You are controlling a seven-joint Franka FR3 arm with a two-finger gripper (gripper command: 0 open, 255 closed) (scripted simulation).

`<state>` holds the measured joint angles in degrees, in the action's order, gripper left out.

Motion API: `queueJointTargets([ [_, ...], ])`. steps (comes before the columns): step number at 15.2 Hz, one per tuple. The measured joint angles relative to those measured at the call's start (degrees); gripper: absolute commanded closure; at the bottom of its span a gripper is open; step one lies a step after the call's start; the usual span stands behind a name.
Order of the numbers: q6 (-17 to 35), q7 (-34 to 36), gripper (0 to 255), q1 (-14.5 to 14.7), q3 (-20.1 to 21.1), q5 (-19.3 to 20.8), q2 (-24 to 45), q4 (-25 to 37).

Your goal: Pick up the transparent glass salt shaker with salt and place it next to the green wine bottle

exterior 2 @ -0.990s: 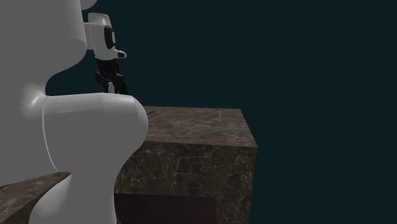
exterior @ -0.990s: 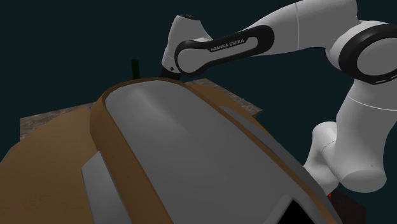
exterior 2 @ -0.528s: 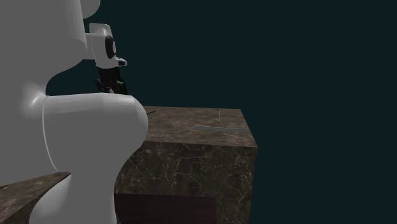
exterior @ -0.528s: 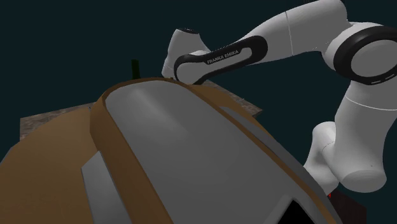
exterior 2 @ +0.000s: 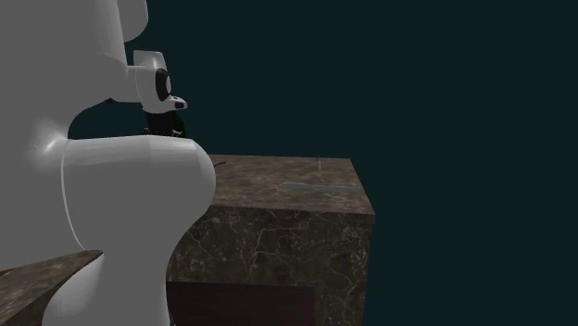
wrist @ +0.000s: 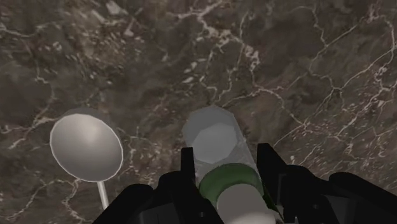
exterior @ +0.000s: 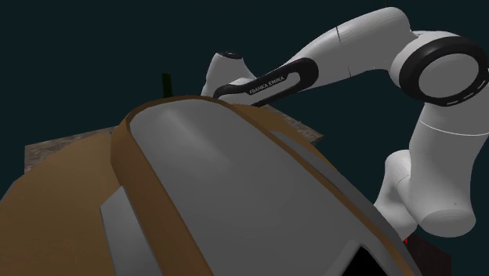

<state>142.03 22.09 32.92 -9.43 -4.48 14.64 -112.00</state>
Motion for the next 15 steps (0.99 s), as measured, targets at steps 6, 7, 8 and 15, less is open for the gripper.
queueJointTargets([
  [6,3.64,-0.49,255,-0.17,0.31,-0.72,2.08,-1.60],
  [7,3.82,-0.50,255,-0.17,0.33,-0.75,2.20,-1.67],
  [8,3.92,-0.52,255,-0.18,0.34,-0.77,2.26,-1.70],
  [15,4.01,-0.56,0,-0.20,0.34,-0.80,2.31,-1.71],
])
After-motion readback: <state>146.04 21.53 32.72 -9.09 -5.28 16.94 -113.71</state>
